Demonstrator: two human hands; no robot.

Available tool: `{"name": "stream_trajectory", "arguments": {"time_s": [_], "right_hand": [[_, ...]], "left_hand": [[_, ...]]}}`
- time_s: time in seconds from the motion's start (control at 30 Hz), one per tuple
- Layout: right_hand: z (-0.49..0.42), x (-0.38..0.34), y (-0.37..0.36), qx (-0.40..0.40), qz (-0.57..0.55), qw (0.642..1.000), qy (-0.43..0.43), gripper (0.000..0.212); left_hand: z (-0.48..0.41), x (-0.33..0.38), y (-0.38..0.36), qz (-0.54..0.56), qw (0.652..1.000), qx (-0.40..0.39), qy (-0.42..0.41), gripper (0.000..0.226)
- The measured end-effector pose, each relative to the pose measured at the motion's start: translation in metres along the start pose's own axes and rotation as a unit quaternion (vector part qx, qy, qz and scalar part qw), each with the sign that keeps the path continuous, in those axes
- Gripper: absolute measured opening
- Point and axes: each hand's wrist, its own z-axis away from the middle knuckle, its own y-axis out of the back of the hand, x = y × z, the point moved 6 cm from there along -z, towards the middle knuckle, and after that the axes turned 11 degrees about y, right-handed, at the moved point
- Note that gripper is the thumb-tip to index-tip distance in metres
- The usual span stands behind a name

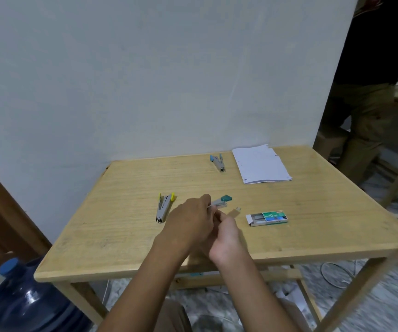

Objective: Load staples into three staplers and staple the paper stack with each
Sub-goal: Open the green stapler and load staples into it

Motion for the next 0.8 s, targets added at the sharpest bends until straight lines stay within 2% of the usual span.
{"name": "stream_trajectory", "arguments": {"time_s": [0.1, 0.17, 0.2, 0.3, 0.4, 0.43, 0.5, 0.57, 0.63, 0.7, 0.8], "right_hand": [[-0.004, -0.001, -0.001, 0.014, -0.064, 0.998, 0.005, 0.033], [-0.009, -0.01, -0.001, 0.01, -0.123, 0.992, 0.018, 0.025], [-0.011, -0.018, 0.001, 0.009, -0.146, 0.989, 0.034, 0.024], [-0.027, -0.051, 0.007, 0.013, -0.138, 0.985, 0.103, 0.035], [-0.039, -0.093, 0.012, 0.004, 0.066, 0.971, 0.228, 0.039], [-0.042, -0.104, 0.01, -0.008, 0.164, 0.949, 0.27, 0.039], [-0.049, -0.12, 0.006, -0.032, 0.364, 0.874, 0.32, 0.037], [-0.061, -0.124, 0.001, -0.064, 0.514, 0.793, 0.319, 0.035], [-0.071, -0.121, -0.004, -0.11, 0.603, 0.733, 0.295, 0.036], [-0.076, -0.117, -0.007, -0.143, 0.657, 0.688, 0.274, 0.035], [-0.072, -0.115, -0.009, -0.18, 0.696, 0.649, 0.248, 0.03]], "left_hand": [[-0.006, -0.003, 0.007, 0.139, 0.99, -0.007, 0.009, 0.027], [-0.01, -0.013, 0.004, 0.276, 0.959, -0.032, 0.062, 0.028], [-0.011, -0.02, -0.002, 0.352, 0.929, -0.05, 0.1, 0.028], [-0.006, -0.033, -0.026, 0.563, 0.791, -0.144, 0.192, 0.027], [0.004, -0.032, -0.05, 0.657, 0.69, -0.22, 0.211, 0.024], [0.006, -0.029, -0.057, 0.685, 0.656, -0.241, 0.206, 0.023], [0.007, -0.024, -0.065, 0.738, 0.588, -0.268, 0.194, 0.022], [0.005, -0.021, -0.068, 0.773, 0.543, -0.274, 0.182, 0.022], [0.003, -0.02, -0.067, 0.787, 0.525, -0.274, 0.173, 0.022], [0.001, -0.021, -0.067, 0.791, 0.518, -0.277, 0.171, 0.022], [0.0, -0.023, -0.069, 0.793, 0.51, -0.281, 0.177, 0.022]]}}
